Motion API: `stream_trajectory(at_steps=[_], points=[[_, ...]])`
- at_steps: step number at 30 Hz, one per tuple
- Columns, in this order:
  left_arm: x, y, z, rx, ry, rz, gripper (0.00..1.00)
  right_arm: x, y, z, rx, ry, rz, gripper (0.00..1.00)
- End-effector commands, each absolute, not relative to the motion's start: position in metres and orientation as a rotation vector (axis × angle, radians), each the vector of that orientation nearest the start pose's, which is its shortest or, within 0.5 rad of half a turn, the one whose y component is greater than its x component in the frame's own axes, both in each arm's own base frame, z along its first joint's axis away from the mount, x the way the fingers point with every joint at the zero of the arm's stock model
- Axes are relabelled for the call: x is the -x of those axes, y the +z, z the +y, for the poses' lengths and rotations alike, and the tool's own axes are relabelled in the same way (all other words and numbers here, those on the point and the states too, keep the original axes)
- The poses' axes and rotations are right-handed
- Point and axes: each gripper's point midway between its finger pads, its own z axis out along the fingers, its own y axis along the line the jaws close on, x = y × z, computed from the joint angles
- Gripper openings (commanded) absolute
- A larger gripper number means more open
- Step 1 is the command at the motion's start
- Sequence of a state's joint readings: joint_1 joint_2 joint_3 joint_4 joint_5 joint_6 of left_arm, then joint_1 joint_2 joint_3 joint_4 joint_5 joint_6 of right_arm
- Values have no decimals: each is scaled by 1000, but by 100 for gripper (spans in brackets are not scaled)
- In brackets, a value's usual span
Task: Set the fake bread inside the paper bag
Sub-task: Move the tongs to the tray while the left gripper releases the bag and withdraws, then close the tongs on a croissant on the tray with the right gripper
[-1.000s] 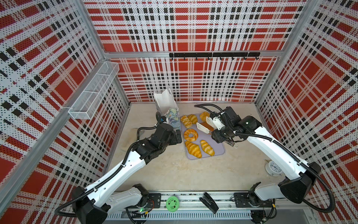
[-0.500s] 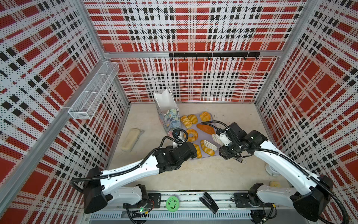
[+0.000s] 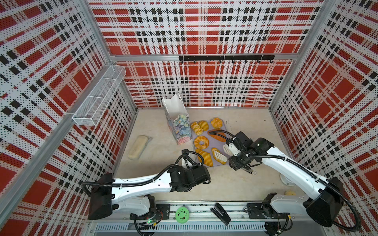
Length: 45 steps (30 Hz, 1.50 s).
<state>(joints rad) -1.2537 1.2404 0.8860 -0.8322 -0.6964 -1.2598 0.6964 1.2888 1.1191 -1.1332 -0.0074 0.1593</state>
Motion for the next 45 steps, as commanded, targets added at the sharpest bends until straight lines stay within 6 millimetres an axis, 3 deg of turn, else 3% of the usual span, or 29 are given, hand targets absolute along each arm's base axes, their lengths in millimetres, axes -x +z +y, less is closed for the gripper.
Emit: stream_trajectory(at_steps=[1,7,21,28,35,45], points=[[-185,146,-209,207,-180,2352,99,-206,140,175,683,144,2802,56],[-180,140,-200,187,-173,2363,99,-206,118,168,634,78,2853,55],[-180,142,-187,180,-200,2322,99,-216,99,172,695,-40,2906,55],[-183,149,-187,142,-186,2304,99,-226,94,181,716,-59,2910,52],[-187,149,-181,158,-179,2299,99,-240,96,177,738,-141,2889,37],[-193,157,-182,154,-174,2285,99,-255,100,176,733,-112,2878,38]])
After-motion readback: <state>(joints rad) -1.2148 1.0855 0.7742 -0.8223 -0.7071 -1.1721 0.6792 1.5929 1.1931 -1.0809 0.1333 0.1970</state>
